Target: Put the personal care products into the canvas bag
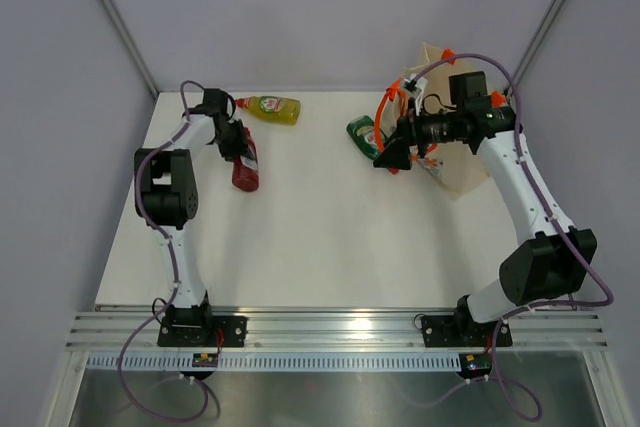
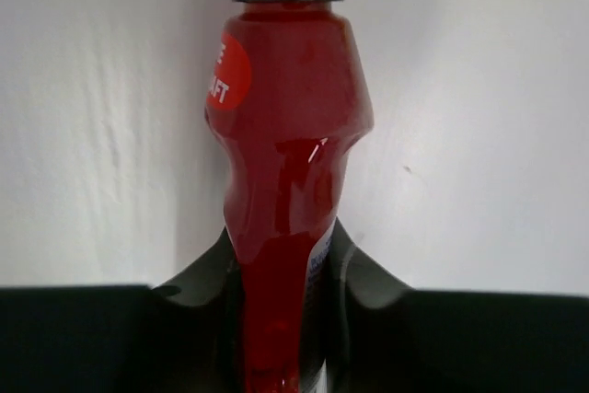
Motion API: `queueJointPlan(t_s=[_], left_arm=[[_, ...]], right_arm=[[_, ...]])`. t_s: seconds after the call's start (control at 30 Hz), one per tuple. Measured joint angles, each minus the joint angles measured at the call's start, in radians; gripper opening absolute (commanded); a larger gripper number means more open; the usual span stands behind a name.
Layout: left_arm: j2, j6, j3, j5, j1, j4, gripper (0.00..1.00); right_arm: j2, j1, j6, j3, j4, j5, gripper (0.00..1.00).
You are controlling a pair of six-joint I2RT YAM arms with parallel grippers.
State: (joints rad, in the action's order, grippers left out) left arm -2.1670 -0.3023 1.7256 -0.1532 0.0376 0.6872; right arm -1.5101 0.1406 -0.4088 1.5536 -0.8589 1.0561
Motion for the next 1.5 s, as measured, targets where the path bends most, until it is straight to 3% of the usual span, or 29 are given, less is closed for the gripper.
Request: queueJointPlan(t_s=[0.3,0.43,0.57,0.83,1.1,1.2,1.3,1.33,1.4,1.5], left_arm=[[0.206,-0.272,-0.493,-0.428,0.002,-0.351,0.0],[0.282,-0.434,-0.702,-0.539,0.022,-0.586,0.0],[0.371,-0.596,-0.857,-0.6,0.043,-0.763,0.0],[0.592,-0.863,-0.983,-0.647,0.089,-1.114,0.0],[0.674,-0.997,-1.016,-0.646,0.156,-1.265,0.0],[0.676,-1.027,-1.016,-0.646,0.18,-1.288,0.0],[0.681,-1.053,-1.016,-0.647,0.186,-1.299,0.0],[0.688,-1.061,-1.015,-0.647,0.185,-1.311,0.0],[0.696,-1.065,-1.015,-0.643,0.183,-1.328,0.0],[0.698,-1.079,-1.015,-0.648,0.183,-1.337,0.02]], right_arm=[[-0.143,0.217,0.349,-0.138,0.2,-0.151,0.99],[-0.145,0.311,0.555,-0.267,0.382,-0.233,0.99],[-0.186,0.362,0.716,-0.295,0.537,-0.25,0.99],[-0.304,0.399,0.966,-0.294,0.752,-0.232,1.0],[-0.305,0.43,1.136,-0.282,0.903,-0.2,0.97],[-0.305,0.444,1.201,-0.278,0.945,-0.194,0.89],[-0.305,0.454,1.285,-0.287,1.003,-0.181,0.68],[-0.305,0.454,1.318,-0.301,1.038,-0.178,0.57],[-0.305,0.454,1.384,-0.33,1.102,-0.164,0.55],[-0.304,0.452,1.46,-0.368,1.197,-0.146,0.36]])
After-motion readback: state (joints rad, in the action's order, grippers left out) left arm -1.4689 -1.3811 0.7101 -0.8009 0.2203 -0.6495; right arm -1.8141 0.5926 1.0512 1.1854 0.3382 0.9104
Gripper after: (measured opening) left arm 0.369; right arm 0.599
